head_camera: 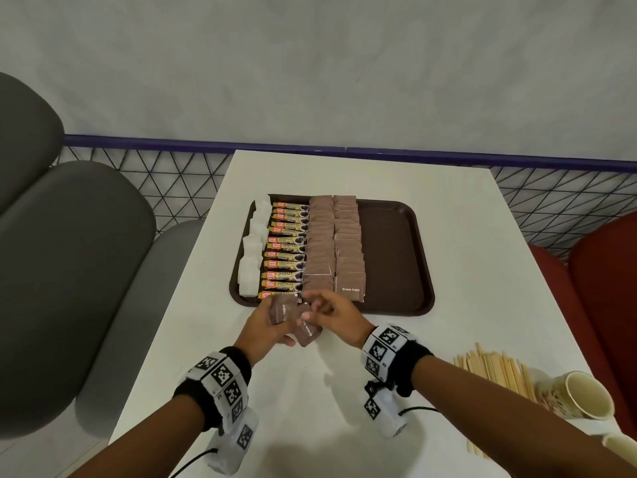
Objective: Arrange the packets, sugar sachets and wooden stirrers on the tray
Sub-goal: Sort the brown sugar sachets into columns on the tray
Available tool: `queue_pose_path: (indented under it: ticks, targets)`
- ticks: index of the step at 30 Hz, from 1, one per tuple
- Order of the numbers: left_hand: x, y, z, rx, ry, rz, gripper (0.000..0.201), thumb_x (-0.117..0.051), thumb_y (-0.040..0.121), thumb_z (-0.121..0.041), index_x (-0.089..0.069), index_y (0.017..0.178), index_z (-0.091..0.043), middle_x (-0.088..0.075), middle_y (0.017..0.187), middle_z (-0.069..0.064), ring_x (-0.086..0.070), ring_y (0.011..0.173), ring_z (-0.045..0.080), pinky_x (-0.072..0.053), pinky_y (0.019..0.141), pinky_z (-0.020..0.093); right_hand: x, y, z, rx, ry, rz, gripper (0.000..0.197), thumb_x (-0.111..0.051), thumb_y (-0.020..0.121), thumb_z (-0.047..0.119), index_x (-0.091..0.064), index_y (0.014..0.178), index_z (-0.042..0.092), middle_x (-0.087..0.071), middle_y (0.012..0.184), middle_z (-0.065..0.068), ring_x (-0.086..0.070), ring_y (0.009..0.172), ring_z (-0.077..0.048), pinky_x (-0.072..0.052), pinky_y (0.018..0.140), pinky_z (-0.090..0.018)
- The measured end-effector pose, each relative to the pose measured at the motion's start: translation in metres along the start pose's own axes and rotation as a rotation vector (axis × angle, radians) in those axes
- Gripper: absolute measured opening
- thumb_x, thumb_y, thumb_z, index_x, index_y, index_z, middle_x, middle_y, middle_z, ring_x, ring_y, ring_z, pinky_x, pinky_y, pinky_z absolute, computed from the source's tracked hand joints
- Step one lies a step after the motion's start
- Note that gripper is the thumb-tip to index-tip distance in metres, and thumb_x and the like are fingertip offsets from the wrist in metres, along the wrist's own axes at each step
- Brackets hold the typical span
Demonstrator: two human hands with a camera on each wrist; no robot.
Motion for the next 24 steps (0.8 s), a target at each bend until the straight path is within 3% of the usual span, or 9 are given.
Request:
queue_pose_path:
  ticks: [4,6,8,11,13,16,19,22,24]
  targets:
    - [0.002,-0.001,0.000,-0.006,0.002,-0.031,0.046,-0.075,0.076,-0.009,-0.052,0.116,-0.013,-0.067,0.102,0.011,-0.068,0.080,0.022,-0.055,0.057,0.028,-0.003,0.004,0.002,-0.022,-0.009,0.011,0.028,-0.063,0.082,-0.001,-0.060,0.110,0.003,-0.042,0.074,0.004,-0.042,0.067,-0.004,-0.041,0.064,-0.015]
    - [0.005,-0.001,0.001,0.009,-0.018,-0.071,0.034,-0.063,0.086,-0.006,-0.051,0.117,-0.013,-0.066,0.098,0.011,-0.068,0.078,0.022,-0.055,0.057,0.026,0.006,0.005,0.004,-0.062,0.022,-0.053,0.019,-0.060,0.083,-0.004,-0.060,0.097,0.009,-0.049,0.076,0.005,-0.050,0.064,-0.002,-0.043,0.056,-0.011]
    - [0.008,0.000,0.002,0.039,-0.019,-0.088,0.024,-0.050,0.094,-0.005,-0.050,0.117,-0.013,-0.066,0.093,0.010,-0.068,0.077,0.021,-0.055,0.060,0.025,0.023,0.007,0.002,-0.095,0.040,-0.200,0.023,-0.061,0.083,-0.002,-0.054,0.080,0.020,-0.054,0.078,0.005,-0.055,0.064,-0.003,-0.047,0.055,-0.013]
    - [0.012,-0.001,0.003,0.066,0.040,-0.080,0.023,-0.039,0.099,-0.009,-0.051,0.117,-0.014,-0.067,0.096,0.009,-0.068,0.083,0.020,-0.055,0.063,0.023,0.052,0.005,-0.005,-0.137,0.013,-0.452,0.027,-0.068,0.080,0.007,-0.051,0.070,0.025,-0.057,0.078,0.003,-0.055,0.074,-0.014,-0.050,0.071,-0.028]
    - [0.013,0.000,0.004,0.059,0.082,-0.091,0.022,-0.040,0.099,-0.010,-0.053,0.116,-0.013,-0.066,0.099,0.008,-0.066,0.084,0.017,-0.054,0.067,0.025,0.069,0.000,-0.008,-0.145,-0.019,-0.561,0.028,-0.070,0.077,0.008,-0.053,0.067,0.026,-0.059,0.083,-0.003,-0.055,0.078,-0.017,-0.047,0.078,-0.032]
    - [0.012,0.001,0.005,0.033,0.136,-0.112,0.022,-0.043,0.098,-0.012,-0.055,0.116,-0.015,-0.063,0.105,0.006,-0.064,0.086,0.014,-0.055,0.070,0.024,0.083,-0.006,-0.015,-0.202,0.012,-0.629,0.026,-0.070,0.077,0.007,-0.054,0.067,0.024,-0.060,0.083,-0.006,-0.055,0.080,-0.018,-0.045,0.079,-0.031]
    - [0.011,0.003,0.006,0.030,0.133,-0.113,0.026,-0.046,0.097,-0.009,-0.054,0.121,-0.012,-0.062,0.110,0.009,-0.064,0.092,0.021,-0.056,0.071,0.023,0.085,-0.008,-0.024,-0.275,-0.013,-0.610,0.028,-0.070,0.078,0.008,-0.051,0.066,0.025,-0.061,0.084,-0.006,-0.057,0.082,-0.019,-0.047,0.085,-0.034]
    - [0.011,0.004,0.006,0.024,0.148,-0.089,0.031,-0.053,0.090,0.002,-0.055,0.118,-0.011,-0.064,0.107,0.011,-0.065,0.096,0.027,-0.056,0.078,0.030,0.079,-0.006,-0.030,-0.310,-0.045,-0.584,0.026,-0.068,0.079,0.006,-0.050,0.068,0.021,-0.061,0.084,-0.007,-0.057,0.080,-0.020,-0.046,0.072,-0.025]
    - [0.012,0.004,0.005,0.025,0.146,-0.089,0.042,-0.057,0.082,0.012,-0.054,0.117,-0.010,-0.066,0.102,0.007,-0.069,0.086,0.017,-0.056,0.074,0.028,0.077,-0.005,-0.031,-0.342,-0.065,-0.610,0.019,-0.068,0.079,0.006,-0.052,0.074,0.014,-0.060,0.083,-0.006,-0.055,0.079,-0.018,-0.041,0.062,-0.018]
Point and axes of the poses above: each hand's wrist, its own y-axis towards the middle knuckle, its own x-axis out of the back of the hand, z = x × y, the point moved 3 cm from there along y, towards the middle knuckle
